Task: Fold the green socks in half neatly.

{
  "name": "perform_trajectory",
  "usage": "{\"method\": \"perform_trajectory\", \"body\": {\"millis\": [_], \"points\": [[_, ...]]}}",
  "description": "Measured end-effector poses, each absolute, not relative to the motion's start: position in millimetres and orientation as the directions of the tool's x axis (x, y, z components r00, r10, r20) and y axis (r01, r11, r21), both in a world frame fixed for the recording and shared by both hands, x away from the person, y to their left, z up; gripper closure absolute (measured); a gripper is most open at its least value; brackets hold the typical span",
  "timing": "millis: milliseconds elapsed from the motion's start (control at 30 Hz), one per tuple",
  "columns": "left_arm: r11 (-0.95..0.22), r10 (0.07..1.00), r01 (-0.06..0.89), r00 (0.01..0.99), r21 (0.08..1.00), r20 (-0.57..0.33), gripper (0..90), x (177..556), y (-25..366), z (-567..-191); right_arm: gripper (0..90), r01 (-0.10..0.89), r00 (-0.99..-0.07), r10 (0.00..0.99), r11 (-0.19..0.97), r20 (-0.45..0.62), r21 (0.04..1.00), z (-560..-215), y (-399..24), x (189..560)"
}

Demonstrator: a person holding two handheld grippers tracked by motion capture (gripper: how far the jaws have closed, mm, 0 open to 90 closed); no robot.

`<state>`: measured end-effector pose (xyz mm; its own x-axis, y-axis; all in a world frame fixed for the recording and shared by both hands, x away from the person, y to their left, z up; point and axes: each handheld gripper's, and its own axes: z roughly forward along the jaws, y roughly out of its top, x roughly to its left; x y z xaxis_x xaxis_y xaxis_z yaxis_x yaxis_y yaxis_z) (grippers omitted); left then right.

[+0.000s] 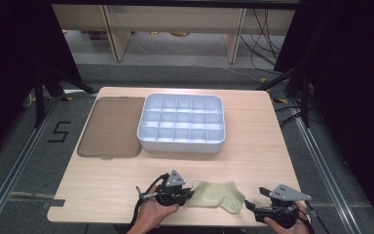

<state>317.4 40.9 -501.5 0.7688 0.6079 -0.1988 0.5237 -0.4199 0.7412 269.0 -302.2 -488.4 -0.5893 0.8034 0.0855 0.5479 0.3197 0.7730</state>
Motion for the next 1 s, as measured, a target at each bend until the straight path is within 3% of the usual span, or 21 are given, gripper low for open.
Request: {"method": "perform_trajectory", "body": {"millis": [267, 367, 633, 1000], "points": [[-0.400, 0.605, 0.540, 0.762, 0.740, -0.229, 83.1, 318.2, 50.3, -497.0, 39.2, 0.513, -0.630, 0.771, 0.320, 0.096, 0.797, -485.0, -294.3, 271.2], [-0.382, 0.608, 0.543, 0.757, 0.748, -0.238, 83.1, 316.1, 62.5, -491.7, 43.9, 0.516, -0.654, 0.743, 0.297, 0.145, 0.803, -482.1, -286.5, 271.3], [-0.386, 0.623, 0.564, 0.743, 0.730, -0.244, 83.0, 315.5, 86.9, -488.9, 61.5, 0.473, -0.712, 0.692, 0.342, 0.123, 0.812, -478.5, -267.2, 274.2], [-0.418, 0.626, 0.567, 0.746, 0.709, -0.227, 82.9, 314.9, 110.6, -487.7, 74.7, 0.395, -0.799, 0.594, 0.403, 0.092, 0.826, -473.9, -225.6, 289.0]]}}
